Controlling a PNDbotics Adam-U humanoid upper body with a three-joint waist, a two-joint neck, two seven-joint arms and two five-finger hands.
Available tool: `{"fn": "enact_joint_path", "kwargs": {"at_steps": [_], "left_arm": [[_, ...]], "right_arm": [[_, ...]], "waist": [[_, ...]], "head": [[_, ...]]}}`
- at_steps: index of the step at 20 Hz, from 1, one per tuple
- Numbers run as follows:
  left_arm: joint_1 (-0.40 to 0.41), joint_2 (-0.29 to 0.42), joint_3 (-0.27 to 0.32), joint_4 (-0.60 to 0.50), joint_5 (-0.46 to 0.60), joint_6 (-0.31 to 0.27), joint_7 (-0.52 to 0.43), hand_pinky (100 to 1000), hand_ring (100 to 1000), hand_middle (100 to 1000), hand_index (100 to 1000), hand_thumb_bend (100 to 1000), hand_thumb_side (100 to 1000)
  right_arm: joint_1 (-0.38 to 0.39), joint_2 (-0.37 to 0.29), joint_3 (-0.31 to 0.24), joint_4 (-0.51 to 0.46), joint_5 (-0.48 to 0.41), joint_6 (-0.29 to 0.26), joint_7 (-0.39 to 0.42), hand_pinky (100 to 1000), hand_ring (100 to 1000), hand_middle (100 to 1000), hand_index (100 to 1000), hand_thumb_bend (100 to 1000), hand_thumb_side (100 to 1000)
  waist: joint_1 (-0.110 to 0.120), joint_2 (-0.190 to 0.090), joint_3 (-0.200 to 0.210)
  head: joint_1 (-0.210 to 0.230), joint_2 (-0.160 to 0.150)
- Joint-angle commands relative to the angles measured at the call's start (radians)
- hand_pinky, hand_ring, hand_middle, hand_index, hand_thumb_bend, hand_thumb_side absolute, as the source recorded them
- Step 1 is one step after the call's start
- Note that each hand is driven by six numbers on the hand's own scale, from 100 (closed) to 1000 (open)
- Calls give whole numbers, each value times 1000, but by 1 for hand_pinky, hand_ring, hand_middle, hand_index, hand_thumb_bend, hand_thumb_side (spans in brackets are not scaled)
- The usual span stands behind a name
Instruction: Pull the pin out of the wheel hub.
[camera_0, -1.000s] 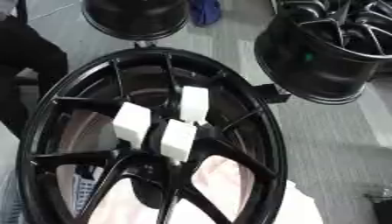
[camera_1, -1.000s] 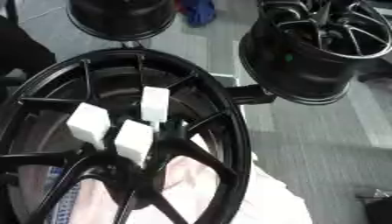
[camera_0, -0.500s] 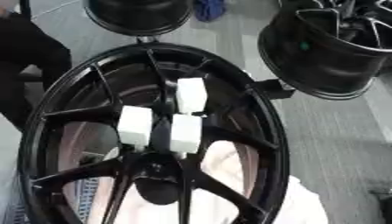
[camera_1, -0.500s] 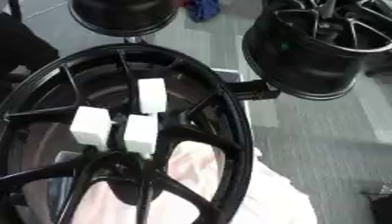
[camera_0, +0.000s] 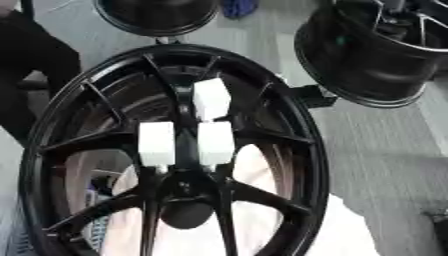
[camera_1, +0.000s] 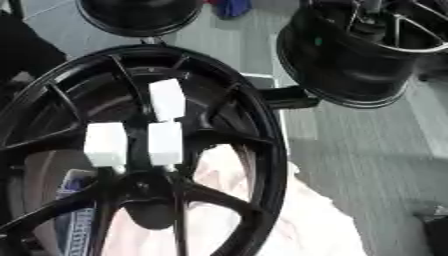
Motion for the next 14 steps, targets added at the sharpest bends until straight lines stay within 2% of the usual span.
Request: {"fn": "enact_joint_path", "kwargs": {"at_steps": [1, 7, 14], "left_arm": [[-3, 13, 12, -14, -4, -3, 4, 751, 638, 611, 740, 100, 422], [-7, 10, 9, -14, -4, -4, 0, 751, 638, 611, 740, 100, 417], [-14, 9, 3, -14, -3, -9, -7, 751, 637, 611, 740, 100, 411]], "right_arm": [[-13, -35, -17, -12, -15, 15, -89, 844, 812, 752, 831, 100, 135], [-37, -60, 53, -12, -72, -84, -213, 840, 796, 720, 806, 100, 199], [-63, -95, 151, -12, -18, -189, -224, 894, 793, 718, 798, 100, 139]], "waist": [[7, -16, -1], [13, -11, 7], [21, -8, 17]], "head": [[0, 2], [3, -5], [6, -16]]}}
